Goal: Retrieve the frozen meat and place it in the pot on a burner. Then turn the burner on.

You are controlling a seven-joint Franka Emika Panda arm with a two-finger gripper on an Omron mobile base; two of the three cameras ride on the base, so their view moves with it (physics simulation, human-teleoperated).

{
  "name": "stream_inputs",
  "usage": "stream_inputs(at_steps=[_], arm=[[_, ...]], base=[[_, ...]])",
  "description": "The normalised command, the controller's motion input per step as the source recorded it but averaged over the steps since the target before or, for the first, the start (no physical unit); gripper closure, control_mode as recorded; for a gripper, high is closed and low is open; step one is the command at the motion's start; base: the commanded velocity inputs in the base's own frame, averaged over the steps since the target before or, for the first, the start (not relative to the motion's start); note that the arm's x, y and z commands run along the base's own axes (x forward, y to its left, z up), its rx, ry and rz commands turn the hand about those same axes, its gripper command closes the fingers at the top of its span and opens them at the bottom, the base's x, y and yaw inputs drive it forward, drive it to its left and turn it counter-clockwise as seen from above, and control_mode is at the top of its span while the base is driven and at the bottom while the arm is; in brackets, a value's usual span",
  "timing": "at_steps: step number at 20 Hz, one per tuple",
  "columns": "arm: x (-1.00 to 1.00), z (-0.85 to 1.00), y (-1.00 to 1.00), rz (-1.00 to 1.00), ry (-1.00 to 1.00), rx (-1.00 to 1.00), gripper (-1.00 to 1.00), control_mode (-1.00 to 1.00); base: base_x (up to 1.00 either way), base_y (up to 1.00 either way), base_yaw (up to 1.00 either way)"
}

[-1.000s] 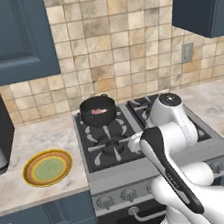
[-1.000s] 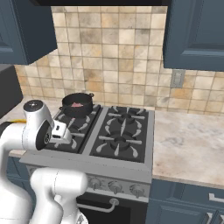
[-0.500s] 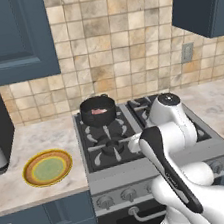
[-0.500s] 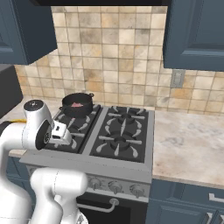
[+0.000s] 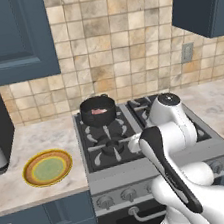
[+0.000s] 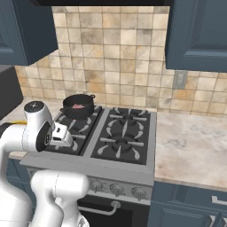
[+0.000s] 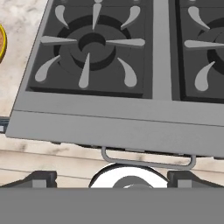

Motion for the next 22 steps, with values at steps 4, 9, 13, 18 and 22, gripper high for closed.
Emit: stream_inputs(at_steps=[4, 9, 13, 18, 22], arm=[[0.00, 0.00, 0.00, 0.00, 0.00, 0.00, -1.00, -1.00], [0.00, 0.00, 0.00, 0.00, 0.00, 0.00, -1.00, 1.00], [0.00, 0.00, 0.00, 0.00, 0.00, 0.00, -1.00, 1.00], [0.00, 0.00, 0.00, 0.00, 0.00, 0.00, -1.00, 1.00], [0.00, 0.00, 0.00, 0.00, 0.00, 0.00, -1.00, 1.00]], base=[[0.00, 0.00, 0.00], [-0.01, -0.06, 0.00], [-0.21, -0.27, 0.00], [-0.32, -0.41, 0.00], [-0.33, -0.49, 0.00]])
